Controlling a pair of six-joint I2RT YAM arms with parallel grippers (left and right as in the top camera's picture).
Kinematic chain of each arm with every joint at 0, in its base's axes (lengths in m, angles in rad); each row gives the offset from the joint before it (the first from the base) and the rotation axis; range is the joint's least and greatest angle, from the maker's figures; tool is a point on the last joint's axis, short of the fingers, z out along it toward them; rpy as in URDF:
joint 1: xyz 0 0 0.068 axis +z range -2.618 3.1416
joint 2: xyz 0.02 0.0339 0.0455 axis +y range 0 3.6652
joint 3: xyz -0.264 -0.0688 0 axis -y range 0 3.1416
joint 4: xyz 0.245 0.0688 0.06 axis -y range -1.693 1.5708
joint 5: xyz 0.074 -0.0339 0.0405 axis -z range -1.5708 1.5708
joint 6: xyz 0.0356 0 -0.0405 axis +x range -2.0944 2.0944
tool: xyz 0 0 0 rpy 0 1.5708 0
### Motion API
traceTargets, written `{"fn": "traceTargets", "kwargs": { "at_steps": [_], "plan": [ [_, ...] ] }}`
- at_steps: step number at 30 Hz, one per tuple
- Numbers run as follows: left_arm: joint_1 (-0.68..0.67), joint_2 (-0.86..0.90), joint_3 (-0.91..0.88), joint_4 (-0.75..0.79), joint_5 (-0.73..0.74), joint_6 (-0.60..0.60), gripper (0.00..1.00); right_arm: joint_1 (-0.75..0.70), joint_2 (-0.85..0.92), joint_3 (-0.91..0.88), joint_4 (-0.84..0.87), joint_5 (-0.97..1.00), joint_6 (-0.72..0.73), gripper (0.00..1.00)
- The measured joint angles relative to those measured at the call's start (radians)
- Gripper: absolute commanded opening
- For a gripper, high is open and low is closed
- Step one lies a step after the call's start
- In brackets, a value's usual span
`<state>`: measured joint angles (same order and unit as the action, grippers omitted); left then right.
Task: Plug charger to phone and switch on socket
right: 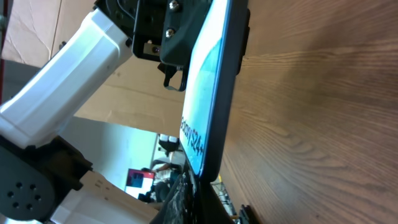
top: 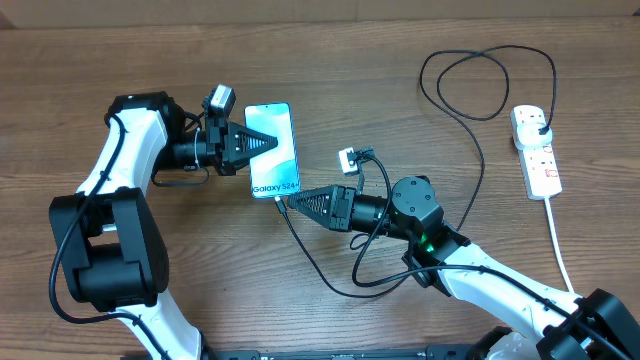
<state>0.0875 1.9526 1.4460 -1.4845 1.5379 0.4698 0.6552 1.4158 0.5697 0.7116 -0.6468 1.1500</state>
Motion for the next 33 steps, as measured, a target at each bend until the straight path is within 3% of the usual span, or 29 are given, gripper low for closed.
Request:
{"fn": "traceTargets", "kwargs": {
  "at_steps": [3, 10, 12, 19, 26, 33],
  "plan": [
    [0.0, 0.0, 0.0, 0.0, 0.0, 0.0, 0.05, -0.018, 0.0, 0.0, 0.005, -0.037, -0.052, 0.12],
    [0.0, 0.0, 0.0, 0.0, 0.0, 0.0, 0.05, -0.172, 0.001, 0.008, -0.017, -0.209, -0.114, 0.52],
    [0.0, 0.0, 0.0, 0.0, 0.0, 0.0, 0.04, -0.207, 0.001, 0.018, -0.051, -0.262, -0.134, 0.59],
    [0.0, 0.0, 0.0, 0.0, 0.0, 0.0, 0.04, -0.216, 0.001, 0.051, -0.262, -0.399, -0.283, 0.58],
    [0.0, 0.0, 0.0, 0.006, 0.0, 0.0, 0.05, -0.189, 0.001, 0.052, -0.302, -0.423, -0.417, 0.54],
    [0.011, 0.0, 0.0, 0.067, -0.001, -0.008, 0.05, -0.142, 0.002, 0.068, -0.583, -0.356, -0.546, 0.53]
  ]
}}
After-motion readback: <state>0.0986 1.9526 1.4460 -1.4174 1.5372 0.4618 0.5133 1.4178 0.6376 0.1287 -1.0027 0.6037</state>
